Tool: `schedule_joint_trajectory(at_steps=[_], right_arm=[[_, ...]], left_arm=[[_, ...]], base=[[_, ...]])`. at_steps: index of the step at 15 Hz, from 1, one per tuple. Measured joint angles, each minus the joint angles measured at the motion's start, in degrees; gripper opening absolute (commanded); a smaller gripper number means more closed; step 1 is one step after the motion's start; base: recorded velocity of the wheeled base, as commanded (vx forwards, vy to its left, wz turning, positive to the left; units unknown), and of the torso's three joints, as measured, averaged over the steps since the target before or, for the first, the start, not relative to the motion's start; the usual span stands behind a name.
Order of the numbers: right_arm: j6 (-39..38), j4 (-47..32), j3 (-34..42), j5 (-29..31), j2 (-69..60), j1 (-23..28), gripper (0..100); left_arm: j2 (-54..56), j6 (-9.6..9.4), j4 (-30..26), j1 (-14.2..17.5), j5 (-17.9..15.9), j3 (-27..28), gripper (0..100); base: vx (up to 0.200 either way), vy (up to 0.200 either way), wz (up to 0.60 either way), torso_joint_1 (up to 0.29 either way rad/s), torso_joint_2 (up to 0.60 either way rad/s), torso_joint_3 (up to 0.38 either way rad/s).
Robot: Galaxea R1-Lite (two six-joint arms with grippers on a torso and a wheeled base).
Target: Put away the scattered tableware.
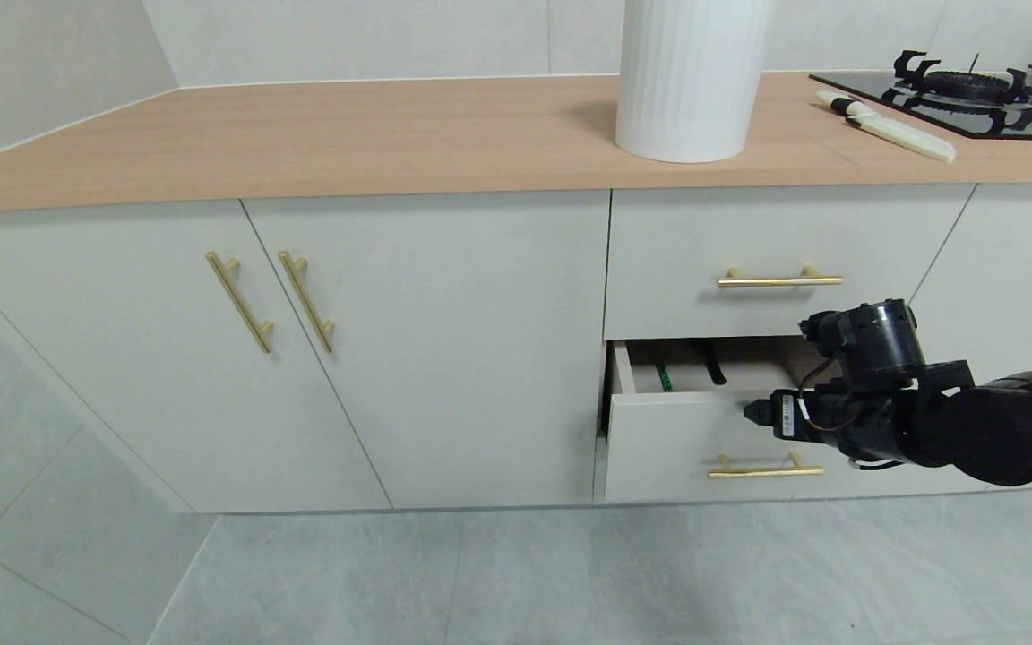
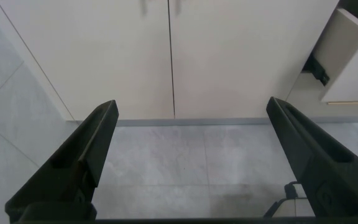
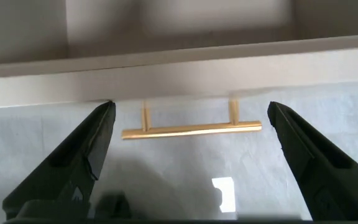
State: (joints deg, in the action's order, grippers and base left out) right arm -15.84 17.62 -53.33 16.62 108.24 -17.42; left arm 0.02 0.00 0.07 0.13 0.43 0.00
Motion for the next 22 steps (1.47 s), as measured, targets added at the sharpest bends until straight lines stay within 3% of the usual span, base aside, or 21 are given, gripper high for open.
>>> schedule_joint_trajectory(at_steps=[6,9,11,17,22], right_arm=[[-0.15,9.4,1.0,0.11,3.39,2.4,100],[-0.06,24.88,2.9,0.38,6.45,2.24,100],[0.02,30.04,4.72,0.46,8.72,2.16,100],[0.02,33.93,4.57,1.77,13.07,2.1,100],[-0.11,38.3,1.18,6.75,17.01,2.07,100]], left_arm=[[0.0,0.0,0.0,0.05,0.0,0.0,100],[0.0,0.0,0.0,0.02,0.0,0.0,100],[0.0,0.0,0.0,0.02,0.0,0.0,100],[0.0,0.0,0.0,0.0,-0.02,0.0,100],[0.0,0.0,0.0,0.02,0.0,0.0,100]], base=[[0.0,0.0,0.0,0.0,0.0,0.0],[0.0,0.0,0.0,0.0,0.0,0.0],[0.0,0.0,0.0,0.0,0.0,0.0],[0.0,0.0,0.0,0.0,0.0,0.0],[0.0,0.0,0.0,0.0,0.0,0.0]])
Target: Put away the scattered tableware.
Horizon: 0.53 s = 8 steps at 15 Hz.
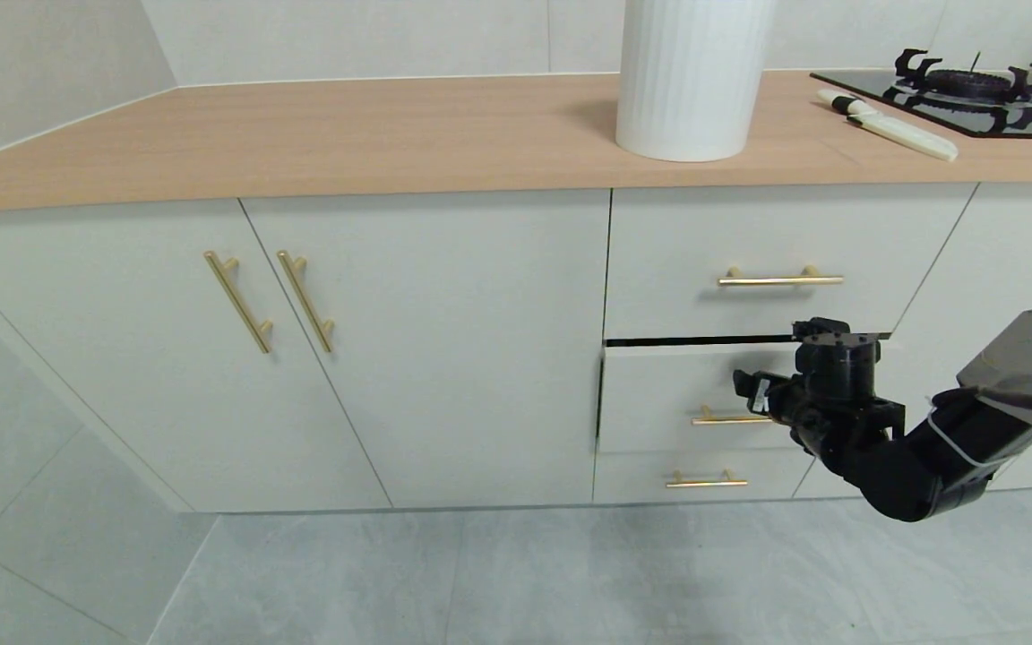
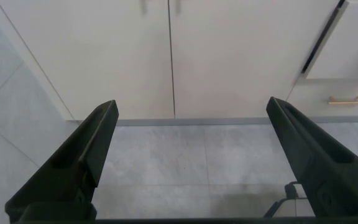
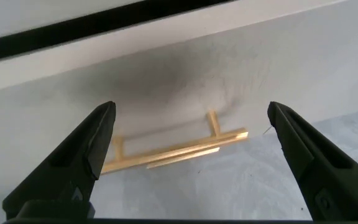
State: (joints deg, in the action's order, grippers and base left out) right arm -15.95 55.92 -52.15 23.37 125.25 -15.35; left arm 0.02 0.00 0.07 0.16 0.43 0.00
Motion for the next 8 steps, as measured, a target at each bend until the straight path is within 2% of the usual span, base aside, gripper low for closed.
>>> schedule_joint_trajectory(at_steps=[8], right_arm=[[-0.3,0.62,-4.0,1.89,2.51,0.77,100]], left_arm=[[0.0,0.0,0.0,0.0,0.0,0.0,100]], base=[[0.0,0.0,0.0,0.0,0.0,0.0]])
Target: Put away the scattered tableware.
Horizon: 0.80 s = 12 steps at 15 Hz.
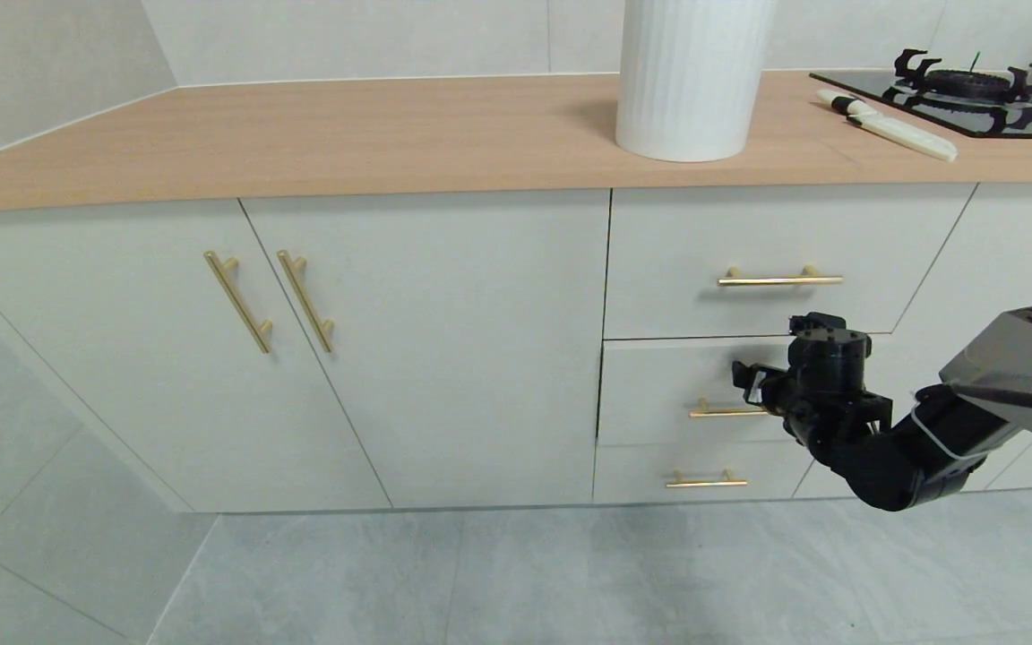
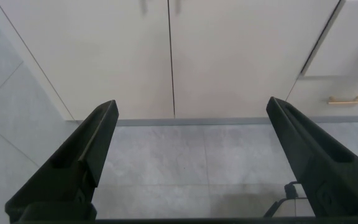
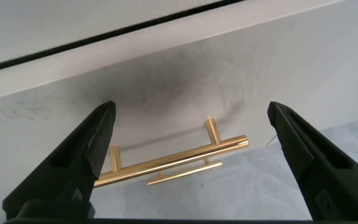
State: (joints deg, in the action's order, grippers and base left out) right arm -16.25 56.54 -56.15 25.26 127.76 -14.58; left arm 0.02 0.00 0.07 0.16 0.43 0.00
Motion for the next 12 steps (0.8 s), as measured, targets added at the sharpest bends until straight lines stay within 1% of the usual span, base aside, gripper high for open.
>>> schedule_joint_trajectory(at_steps=[7,12], right_arm=[[-0.24,-0.1,-2.43,1.06,1.32,1.55,100],[-0.3,0.22,-1.56,0.99,0.5,1.83,100]], left_arm=[[0.0,0.0,0.0,0.0,0.0,0.0,100],[0.0,0.0,0.0,0.02,0.0,0.0,100]], base=[[0.0,0.0,0.0,0.0,0.0,0.0],[0.0,0.0,0.0,0.0,0.0,0.0]])
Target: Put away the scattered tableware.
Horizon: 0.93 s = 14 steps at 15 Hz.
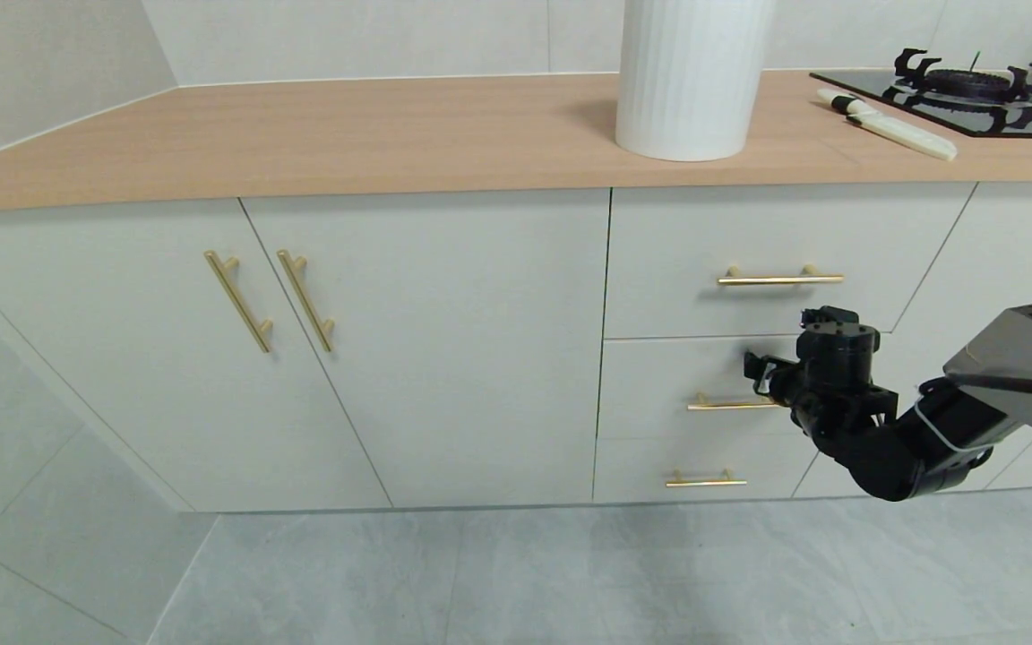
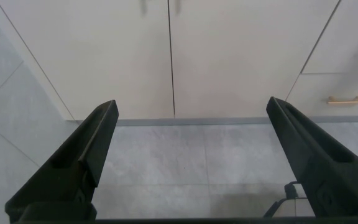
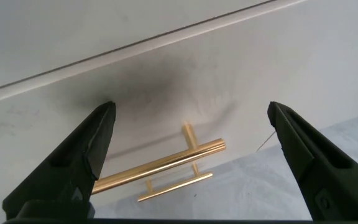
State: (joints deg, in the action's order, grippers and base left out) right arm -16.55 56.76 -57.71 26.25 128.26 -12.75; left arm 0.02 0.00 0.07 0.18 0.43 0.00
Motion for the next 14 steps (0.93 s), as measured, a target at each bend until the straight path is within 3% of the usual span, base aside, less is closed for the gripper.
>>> schedule_joint_trajectory(at_steps=[6,11,14], right_arm=[[1.83,-0.55,14.36,-3.86,-15.8,-1.52,100],[8.68,-2.0,31.96,-3.64,-44.17,-2.38,100],[13.8,-12.03,39.8,-3.16,-66.33,-2.23,100]], left_arm=[[0.0,0.0,0.0,-0.02,0.0,0.0,100],[0.0,0.0,0.0,-0.02,0.0,0.0,100],[0.0,0.0,0.0,-0.02,0.0,0.0,100]], base=[[0.0,0.0,0.0,0.0,0.0,0.0],[0.0,0.0,0.0,0.0,0.0,0.0],[0.0,0.0,0.0,0.0,0.0,0.0]])
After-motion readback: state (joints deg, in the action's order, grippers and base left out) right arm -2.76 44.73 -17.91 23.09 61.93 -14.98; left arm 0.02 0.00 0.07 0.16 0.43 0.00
